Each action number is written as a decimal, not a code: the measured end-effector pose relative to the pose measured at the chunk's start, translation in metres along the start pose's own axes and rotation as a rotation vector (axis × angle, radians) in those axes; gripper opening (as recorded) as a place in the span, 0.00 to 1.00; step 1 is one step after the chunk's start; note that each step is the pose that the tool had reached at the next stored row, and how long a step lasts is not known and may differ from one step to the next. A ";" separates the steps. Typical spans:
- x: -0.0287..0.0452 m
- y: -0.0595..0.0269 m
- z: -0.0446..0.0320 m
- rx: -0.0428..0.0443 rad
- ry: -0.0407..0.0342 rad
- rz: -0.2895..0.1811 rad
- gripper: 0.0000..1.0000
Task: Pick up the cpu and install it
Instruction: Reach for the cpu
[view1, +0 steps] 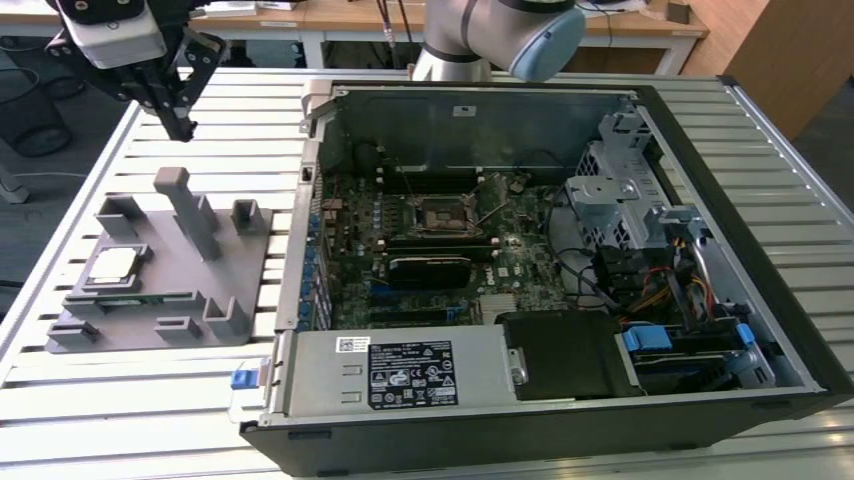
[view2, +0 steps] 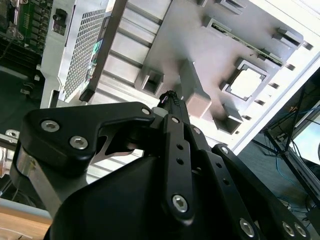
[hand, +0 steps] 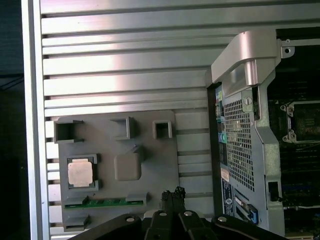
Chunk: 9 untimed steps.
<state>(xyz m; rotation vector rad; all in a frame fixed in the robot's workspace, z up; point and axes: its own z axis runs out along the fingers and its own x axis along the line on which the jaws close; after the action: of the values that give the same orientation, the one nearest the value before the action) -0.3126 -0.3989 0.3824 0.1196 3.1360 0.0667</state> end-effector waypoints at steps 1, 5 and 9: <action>0.0023 -0.0002 0.0001 -0.0001 -0.0001 0.000 0.11; 0.0094 -0.0007 0.0003 0.0000 0.0001 0.000 0.11; 0.0178 -0.0007 0.0008 0.0000 0.0002 0.000 0.11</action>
<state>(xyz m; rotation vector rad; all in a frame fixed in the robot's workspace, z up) -0.3304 -0.3983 0.3816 0.1196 3.1362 0.0667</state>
